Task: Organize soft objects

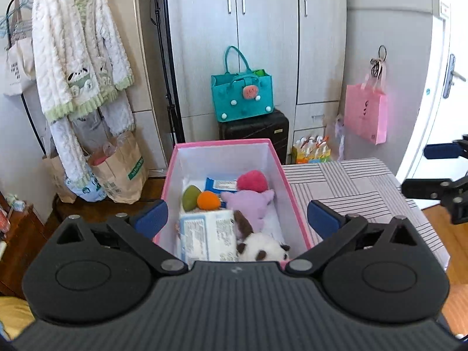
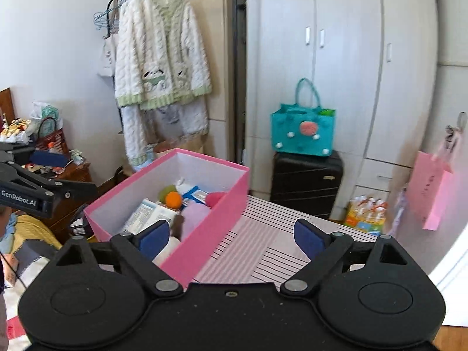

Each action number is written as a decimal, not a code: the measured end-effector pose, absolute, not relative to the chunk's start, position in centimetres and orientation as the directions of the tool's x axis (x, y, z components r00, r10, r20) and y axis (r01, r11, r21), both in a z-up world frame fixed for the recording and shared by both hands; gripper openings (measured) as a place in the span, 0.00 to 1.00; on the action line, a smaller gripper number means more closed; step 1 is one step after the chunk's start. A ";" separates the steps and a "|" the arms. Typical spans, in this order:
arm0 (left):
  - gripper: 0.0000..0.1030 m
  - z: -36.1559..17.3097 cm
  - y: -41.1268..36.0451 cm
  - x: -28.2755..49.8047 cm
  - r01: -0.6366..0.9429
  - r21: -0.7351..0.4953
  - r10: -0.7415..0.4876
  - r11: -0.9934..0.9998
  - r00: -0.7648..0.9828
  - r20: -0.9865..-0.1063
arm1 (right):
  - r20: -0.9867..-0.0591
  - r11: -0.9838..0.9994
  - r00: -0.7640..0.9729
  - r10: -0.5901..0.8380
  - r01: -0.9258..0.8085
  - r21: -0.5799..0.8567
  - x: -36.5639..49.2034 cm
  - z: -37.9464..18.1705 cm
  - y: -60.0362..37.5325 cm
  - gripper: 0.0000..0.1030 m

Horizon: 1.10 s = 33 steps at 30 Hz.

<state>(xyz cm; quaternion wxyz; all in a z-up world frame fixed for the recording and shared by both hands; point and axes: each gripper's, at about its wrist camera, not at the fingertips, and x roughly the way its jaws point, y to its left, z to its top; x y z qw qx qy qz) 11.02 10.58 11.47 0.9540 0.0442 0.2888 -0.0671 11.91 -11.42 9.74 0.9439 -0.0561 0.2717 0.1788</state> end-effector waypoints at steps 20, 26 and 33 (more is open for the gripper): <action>1.00 5.3 5.9 4.9 0.200 -0.003 -0.178 0.980 0.865 -0.469 | -0.522 0.981 0.831 0.189 -0.182 0.066 5.2 3.7 -13.1 0.92; 1.00 4.3 5.3 4.3 0.216 -0.012 -0.195 0.976 0.854 -0.482 | -0.529 0.988 0.835 0.148 -0.149 0.041 3.3 2.4 -13.2 0.92; 1.00 3.9 5.0 3.5 0.137 0.015 -0.113 0.990 0.870 -0.480 | -0.502 0.999 0.864 0.018 -0.040 -0.033 2.0 1.6 -13.6 0.91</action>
